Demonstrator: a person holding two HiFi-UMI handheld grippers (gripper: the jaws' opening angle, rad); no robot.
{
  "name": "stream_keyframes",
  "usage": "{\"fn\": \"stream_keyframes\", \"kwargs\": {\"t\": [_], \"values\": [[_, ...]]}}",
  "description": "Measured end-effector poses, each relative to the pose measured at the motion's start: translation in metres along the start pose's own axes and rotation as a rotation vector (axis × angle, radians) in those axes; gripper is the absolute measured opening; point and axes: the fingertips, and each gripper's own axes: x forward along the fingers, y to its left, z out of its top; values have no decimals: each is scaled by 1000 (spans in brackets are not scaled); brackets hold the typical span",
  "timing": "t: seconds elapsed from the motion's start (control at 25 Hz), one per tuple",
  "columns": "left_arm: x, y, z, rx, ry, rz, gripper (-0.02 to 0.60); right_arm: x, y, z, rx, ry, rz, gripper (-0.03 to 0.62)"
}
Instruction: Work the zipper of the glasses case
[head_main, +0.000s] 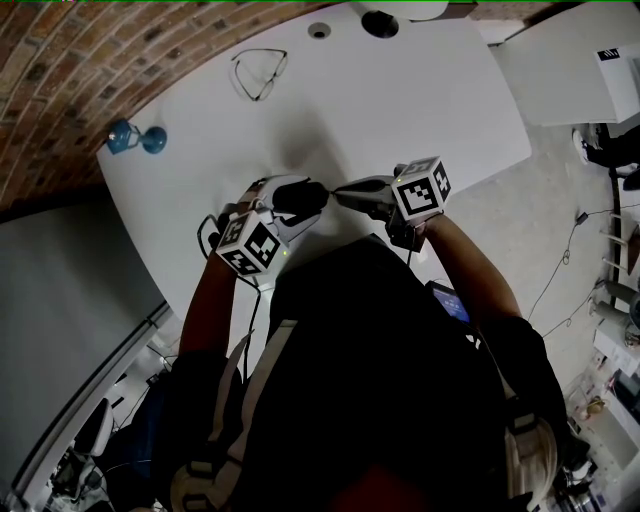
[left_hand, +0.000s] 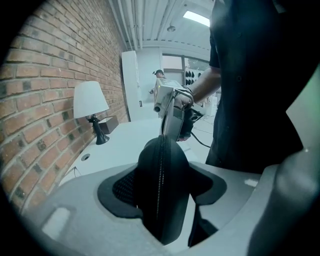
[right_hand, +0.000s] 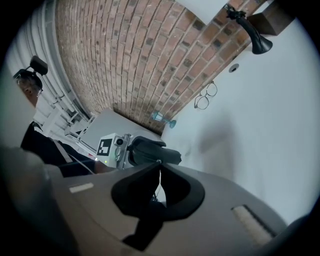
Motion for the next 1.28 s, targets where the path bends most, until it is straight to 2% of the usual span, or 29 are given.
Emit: {"fn": "stream_keyframes", "kwargs": {"t": [0.08, 0.16, 0.2, 0.36, 0.52, 0.84, 1.04, 1.2, 1.28], "values": [[3, 3, -8, -14, 24, 10, 272, 0, -4, 4, -21, -9, -32, 18], [5, 7, -18, -27, 53, 28, 272, -2, -8, 7, -25, -22, -54, 99], [6, 10, -23, -37, 61, 35, 272, -4, -10, 8, -20, -26, -57, 106], [6, 23, -36, -90, 69, 67, 273, -7, -16, 12, -45, -38, -94, 104], [15, 39, -52, -130, 110, 111, 275, -8, -26, 15, -163, -58, -192, 83], [46, 73, -65, -155, 181, 185, 278, -19, -44, 13, -265, -67, -328, 64], [58, 88, -67, -150, 219, 223, 278, -29, -52, 8, -251, -65, -351, 51], [67, 91, -70, -152, 243, 222, 282, -31, -55, 6, -247, -57, -351, 46], [70, 88, -73, -155, 256, 212, 308, -31, -55, 6, -248, -53, -350, 44]]}}
